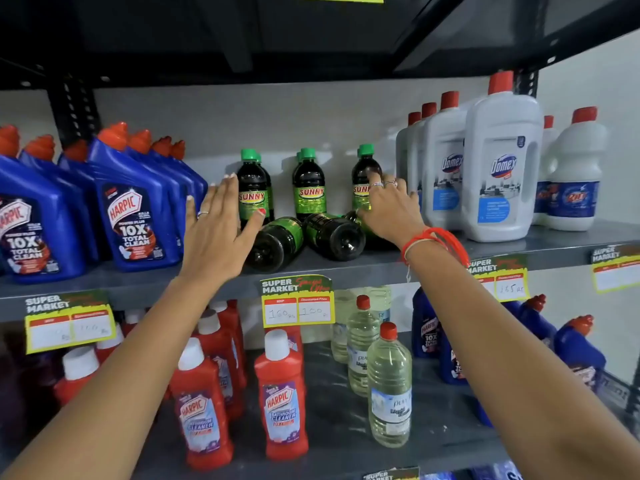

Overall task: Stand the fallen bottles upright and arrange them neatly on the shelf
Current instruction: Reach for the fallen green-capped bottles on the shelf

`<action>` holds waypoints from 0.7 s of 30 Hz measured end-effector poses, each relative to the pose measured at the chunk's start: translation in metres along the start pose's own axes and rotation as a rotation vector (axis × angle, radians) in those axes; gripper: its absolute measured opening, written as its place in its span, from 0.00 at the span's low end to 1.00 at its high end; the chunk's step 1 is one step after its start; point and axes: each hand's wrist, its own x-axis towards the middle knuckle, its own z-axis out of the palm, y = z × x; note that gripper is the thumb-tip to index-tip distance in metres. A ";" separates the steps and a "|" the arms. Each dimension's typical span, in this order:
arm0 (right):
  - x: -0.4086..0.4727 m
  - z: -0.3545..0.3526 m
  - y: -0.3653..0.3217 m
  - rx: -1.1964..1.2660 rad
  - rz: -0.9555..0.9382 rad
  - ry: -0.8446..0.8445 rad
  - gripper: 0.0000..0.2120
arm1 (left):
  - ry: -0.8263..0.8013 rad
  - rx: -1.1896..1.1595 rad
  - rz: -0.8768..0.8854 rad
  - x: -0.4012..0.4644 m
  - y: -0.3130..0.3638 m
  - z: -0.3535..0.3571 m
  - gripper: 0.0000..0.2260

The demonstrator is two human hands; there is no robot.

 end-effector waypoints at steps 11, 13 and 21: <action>0.010 0.011 -0.005 -0.324 0.122 -0.278 0.14 | -0.301 0.153 -0.161 -0.035 -0.046 0.007 0.28; 0.009 0.014 -0.005 -0.388 0.113 -0.282 0.12 | -0.379 0.146 -0.192 -0.035 -0.045 0.004 0.26; 0.013 0.013 -0.004 -0.269 0.171 -0.192 0.10 | -0.444 0.379 -0.048 -0.039 -0.052 0.003 0.26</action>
